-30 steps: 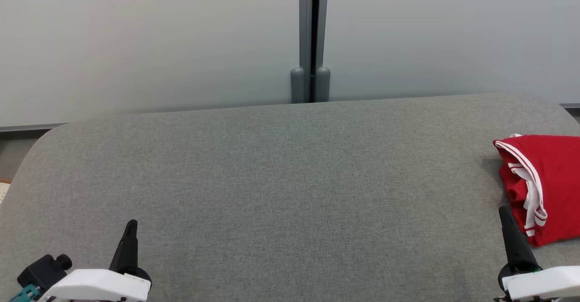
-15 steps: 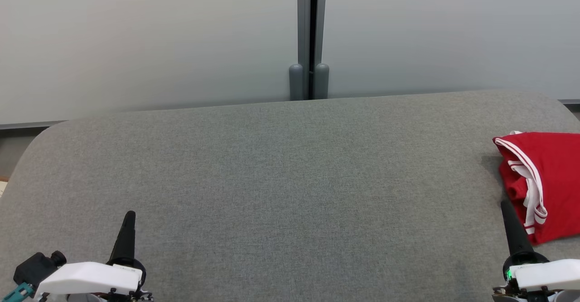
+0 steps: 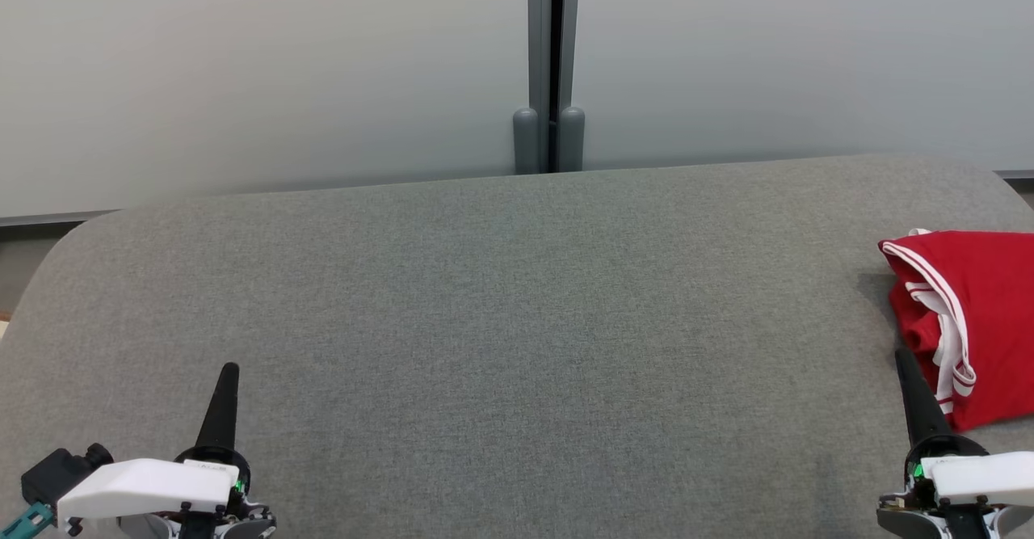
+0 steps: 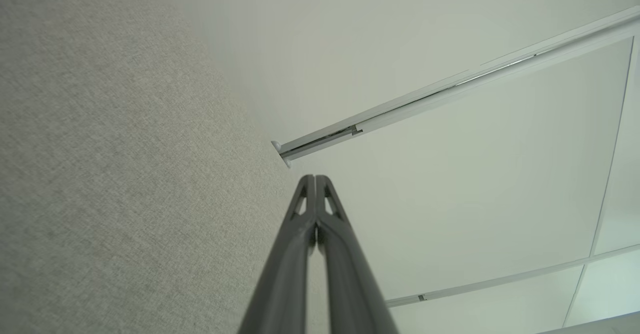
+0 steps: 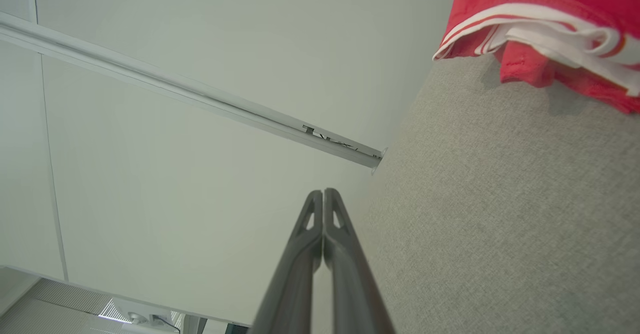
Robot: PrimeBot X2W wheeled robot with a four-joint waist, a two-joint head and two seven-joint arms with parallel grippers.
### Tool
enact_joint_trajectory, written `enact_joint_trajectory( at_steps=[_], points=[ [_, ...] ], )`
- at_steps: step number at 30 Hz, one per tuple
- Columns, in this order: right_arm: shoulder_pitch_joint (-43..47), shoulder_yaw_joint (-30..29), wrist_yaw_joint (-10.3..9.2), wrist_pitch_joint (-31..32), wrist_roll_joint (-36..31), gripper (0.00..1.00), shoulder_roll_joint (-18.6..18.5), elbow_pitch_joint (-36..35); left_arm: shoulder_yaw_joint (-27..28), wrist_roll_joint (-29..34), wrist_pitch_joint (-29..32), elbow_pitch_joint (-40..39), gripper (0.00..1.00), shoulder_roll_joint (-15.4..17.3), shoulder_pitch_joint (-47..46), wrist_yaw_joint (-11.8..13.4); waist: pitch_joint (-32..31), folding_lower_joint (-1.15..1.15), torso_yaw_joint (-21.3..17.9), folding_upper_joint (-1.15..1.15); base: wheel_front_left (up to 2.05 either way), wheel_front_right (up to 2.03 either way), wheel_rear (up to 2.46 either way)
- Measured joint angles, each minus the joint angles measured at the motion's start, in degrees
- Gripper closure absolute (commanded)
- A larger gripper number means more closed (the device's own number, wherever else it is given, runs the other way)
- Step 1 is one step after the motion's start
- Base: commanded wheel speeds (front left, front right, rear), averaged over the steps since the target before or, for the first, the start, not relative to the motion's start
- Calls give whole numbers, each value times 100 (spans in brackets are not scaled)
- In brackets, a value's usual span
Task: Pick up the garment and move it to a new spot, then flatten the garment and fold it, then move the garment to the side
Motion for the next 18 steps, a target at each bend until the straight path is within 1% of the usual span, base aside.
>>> enact_joint_trajectory(
  at_steps=[18],
  points=[
    [-240, -53, 0, 18, 853, 100, 37, 231, 229, -735, 201, 57, 100, -152, -199, -175, 74, 0, -25, 0, 0, 0, 0]
  ],
)
